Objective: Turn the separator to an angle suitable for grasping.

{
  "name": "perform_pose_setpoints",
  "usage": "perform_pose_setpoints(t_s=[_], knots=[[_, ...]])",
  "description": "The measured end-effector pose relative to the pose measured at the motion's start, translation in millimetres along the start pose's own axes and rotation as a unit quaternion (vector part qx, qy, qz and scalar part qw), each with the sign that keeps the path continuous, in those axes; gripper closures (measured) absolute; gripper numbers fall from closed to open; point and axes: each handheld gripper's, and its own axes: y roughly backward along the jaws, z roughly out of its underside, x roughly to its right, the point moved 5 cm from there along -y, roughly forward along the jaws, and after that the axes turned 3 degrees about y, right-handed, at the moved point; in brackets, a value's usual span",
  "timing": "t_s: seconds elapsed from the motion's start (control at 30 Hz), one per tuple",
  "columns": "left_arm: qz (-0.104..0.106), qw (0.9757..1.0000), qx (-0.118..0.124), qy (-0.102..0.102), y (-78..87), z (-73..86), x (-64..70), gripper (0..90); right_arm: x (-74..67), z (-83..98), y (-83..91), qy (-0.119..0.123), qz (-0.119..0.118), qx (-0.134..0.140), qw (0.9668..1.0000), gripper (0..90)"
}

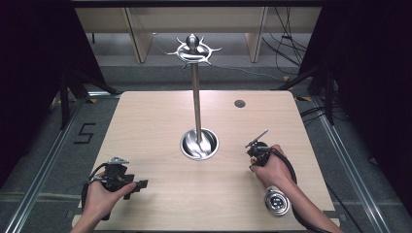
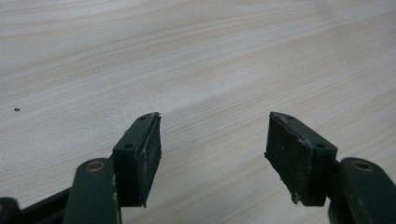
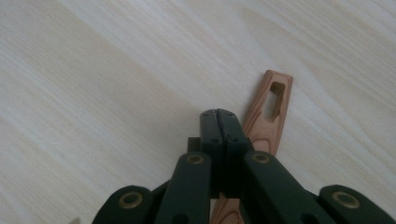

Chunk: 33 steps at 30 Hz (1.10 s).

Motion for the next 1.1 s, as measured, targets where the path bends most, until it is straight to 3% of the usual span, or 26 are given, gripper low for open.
perform_pose_setpoints(t_s=[0.1,0.2,0.3,0.33,0.4,0.43,0.47,0.6,0.7,0.73,0.77,0.83,0.87,0.9,0.93,1.0,1.07,1.1], knots=[[0.002,1.0,-0.001,-0.002,0.4,-0.3,0.4,34.8,4.1,2.3,-4.0,-0.001,0.003,-0.005,1.0,90.0],[0.001,1.0,-0.001,0.0,-0.4,-0.5,0.2,34.8,4.4,3.4,-4.1,-0.018,-0.002,-0.013,0.9998,90.0],[0.002,1.0,-0.001,0.0,-0.3,-0.3,0.4,34.8,9.6,4.1,-4.2,-0.011,0.012,-0.011,0.9998,90.0],[0.002,1.0,0.0,0.0,-0.4,-0.3,0.5,34.8,7.9,4.8,-2.8,-0.037,0.017,-0.021,0.9989,90.0],[0.002,1.0,-0.001,0.0,-0.3,-0.2,0.3,34.8,12.1,5.4,-3.1,-0.04,0.026,-0.015,0.9988,90.0],[0.003,1.0,-0.002,-0.002,-0.3,-0.2,0.0,34.7,11.0,7.1,-0.7,-0.058,0.013,-0.028,0.9978,90.0],[0.002,1.0,-0.002,0.0,-0.4,-0.2,-0.2,34.7,14.0,8.2,-0.7,-0.073,0.02,-0.017,0.997,90.0],[0.003,1.0,-0.002,0.0,-0.5,-0.3,-0.2,34.8,19.1,10.5,2.6,-0.088,0.023,-0.012,0.9958,90.0],[0.006,1.0,-0.005,0.002,-1.2,-1.4,0.3,34.8,21.1,13.5,15.6,-0.12,0.008,0.005,0.9927,78.8],[0.006,1.0,-0.005,0.002,-1.2,-1.4,0.3,34.8,23.3,15.9,18.2,-0.115,0.007,-0.002,0.9933,76.4],[0.007,1.0,-0.003,0.005,-1.3,-1.9,0.4,34.8,28.4,19.4,19.4,-0.091,0.018,-0.003,0.9957,74.7],[0.008,0.9999,-0.007,0.002,-0.6,-2.8,-0.5,34.8,30.0,21.1,21.4,-0.094,0.026,-0.001,0.9952,73.0],[0.009,0.9999,-0.007,0.002,-1.2,-3.5,-0.6,34.8,25.1,23.9,26.3,-0.152,0.018,-0.026,0.9878,64.3],[0.009,0.9999,-0.007,0.002,-1.2,-3.5,-0.6,34.8,25.1,23.9,26.3,-0.152,0.018,-0.026,0.9878,64.3],[0.011,0.9999,-0.01,0.002,-2.1,-3.1,-0.2,34.8,25.4,29.8,27.3,-0.164,0.007,-0.043,0.9855,61.9],[0.014,0.9999,-0.01,0.0,-1.8,-2.6,0.2,34.8,24.2,31.7,27.3,-0.175,0.006,-0.038,0.9839,60.2],[0.011,0.9999,-0.009,-0.001,-1.4,-1.5,0.2,34.8,21.1,38.9,26.7,-0.184,0.001,-0.064,0.9809,53.8],[0.011,0.9999,-0.008,0.0,-1.0,-1.3,0.4,34.8,21.1,38.9,26.7,-0.184,0.001,-0.064,0.9809,53.8]])
